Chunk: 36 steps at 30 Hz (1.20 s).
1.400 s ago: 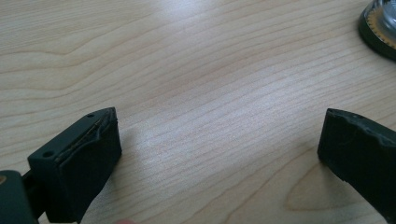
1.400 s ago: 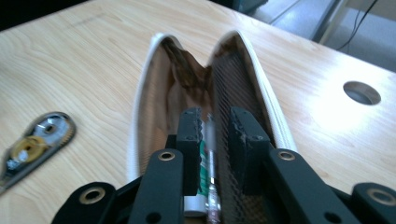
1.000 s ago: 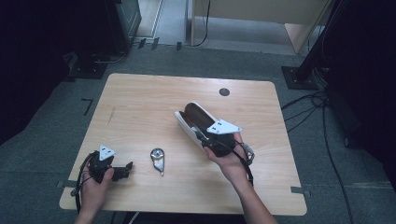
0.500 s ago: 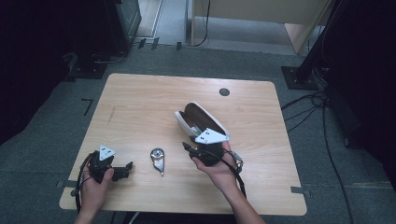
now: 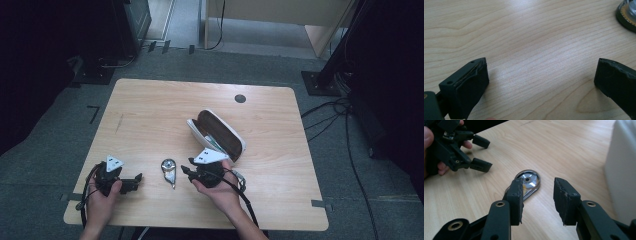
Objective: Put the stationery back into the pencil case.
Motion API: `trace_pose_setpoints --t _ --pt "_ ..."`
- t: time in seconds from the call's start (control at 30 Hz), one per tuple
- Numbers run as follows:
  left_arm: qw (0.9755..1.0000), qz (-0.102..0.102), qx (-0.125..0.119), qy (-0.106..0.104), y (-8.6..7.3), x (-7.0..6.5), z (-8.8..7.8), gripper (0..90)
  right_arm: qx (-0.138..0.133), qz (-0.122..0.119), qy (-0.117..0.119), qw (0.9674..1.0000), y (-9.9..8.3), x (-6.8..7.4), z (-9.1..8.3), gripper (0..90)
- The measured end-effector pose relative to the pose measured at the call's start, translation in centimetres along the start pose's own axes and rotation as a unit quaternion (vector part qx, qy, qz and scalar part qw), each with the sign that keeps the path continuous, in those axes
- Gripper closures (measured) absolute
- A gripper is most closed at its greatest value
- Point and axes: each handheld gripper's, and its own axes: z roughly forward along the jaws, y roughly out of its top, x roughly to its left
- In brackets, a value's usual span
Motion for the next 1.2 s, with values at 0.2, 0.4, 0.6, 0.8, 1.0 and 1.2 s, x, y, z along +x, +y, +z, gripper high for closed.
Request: trace_pose_setpoints --t 0.2,0.4,0.6,0.8,1.0,1.2 --pt "1.0000 0.002 0.000 -0.002 0.0 0.0 0.0 0.0 0.010 -0.003 0.017 0.9998 -0.9 1.1 1.4 61.9" --pt "1.0000 0.003 0.000 -0.002 0.0 0.0 0.0 0.0 0.024 -0.001 0.021 0.9995 -1.5 2.0 2.7 57.3" --pt "1.0000 0.003 0.000 -0.003 0.0 0.0 0.0 0.0 0.031 0.002 0.003 0.9995 -1.8 2.8 4.3 42.7" --pt "1.0000 0.004 0.000 -0.004 0.0 0.0 0.0 0.0 0.046 0.016 -0.022 0.9986 -1.9 3.4 6.0 36.6" --pt "1.0000 0.004 0.000 -0.004 0.0 0.0 0.0 0.0 0.057 0.019 -0.044 0.9972 -1.6 3.7 7.5 31.7" --pt "1.0000 0.004 0.000 -0.004 0.0 0.0 0.0 0.0 0.070 0.022 -0.071 0.9948 -1.5 3.9 8.6 29.3"
